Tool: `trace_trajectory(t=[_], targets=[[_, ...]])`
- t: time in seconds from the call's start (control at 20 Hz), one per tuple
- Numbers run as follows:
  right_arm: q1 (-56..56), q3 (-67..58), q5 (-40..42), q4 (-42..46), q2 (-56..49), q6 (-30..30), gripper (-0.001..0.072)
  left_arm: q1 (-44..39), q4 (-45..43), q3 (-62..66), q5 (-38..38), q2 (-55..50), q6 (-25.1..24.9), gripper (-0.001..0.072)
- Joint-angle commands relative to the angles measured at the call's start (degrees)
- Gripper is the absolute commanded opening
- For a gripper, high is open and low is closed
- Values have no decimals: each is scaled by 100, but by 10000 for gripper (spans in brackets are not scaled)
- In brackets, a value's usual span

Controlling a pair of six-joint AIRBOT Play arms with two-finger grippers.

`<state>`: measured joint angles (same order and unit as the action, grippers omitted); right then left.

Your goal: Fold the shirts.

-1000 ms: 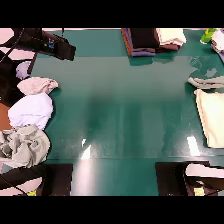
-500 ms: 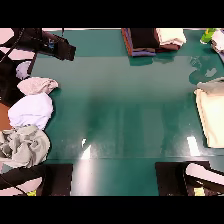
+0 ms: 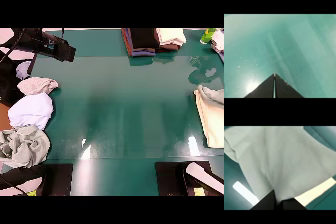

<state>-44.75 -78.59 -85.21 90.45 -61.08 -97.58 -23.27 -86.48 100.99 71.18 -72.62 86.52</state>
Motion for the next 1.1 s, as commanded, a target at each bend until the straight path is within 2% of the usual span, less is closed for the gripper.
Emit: trace_trajectory(t=[0.0, 0.15, 0.2, 0.25, 0.3, 0.4, 0.6, 0.75, 0.8, 0.9, 1.0, 1.05], targets=[[-415, 1207, 170, 214, 452, 168, 18, -2, -2, -2, 26, -2, -4, 25], [-728, 1961, 387, 275, 678, 306, 23, -2, -2, -2, 48, -4, -2, 25], [-828, 2138, 472, 278, 688, 479, 140, -2, -2, -2, 50, -2, -2, 25], [-935, 2238, 511, 275, 647, 551, 451, -2, -2, -2, 48, -2, -2, 25], [-1060, 2243, 481, 256, 570, 551, 607, -2, -2, -2, 48, -2, -2, 25], [-1189, 1950, 308, 37, 433, 546, 600, -2, -2, -2, 46, -2, -2, 26], [-461, 1106, 387, -1637, 437, 546, 592, -2, 2, -2, 44, -2, 0, 26], [1075, 1003, 726, -2653, 660, 551, 592, -2, -7, -2, -57, -2, 2, 26], [1692, 1003, 911, -2616, 699, 551, 592, -2, -7, 0, -72, -2, 2, 26], [2911, 1001, 1220, -2586, 675, 551, 533, -2, -4, 0, -81, -2, 7, 26], [3980, 1001, 1486, -2583, 533, 553, 521, -2, -7, 0, -28, -2, 22, 26], [4454, 1001, 1613, -2579, 435, 557, 493, -2, -4, 0, -50, -2, 22, 26]])
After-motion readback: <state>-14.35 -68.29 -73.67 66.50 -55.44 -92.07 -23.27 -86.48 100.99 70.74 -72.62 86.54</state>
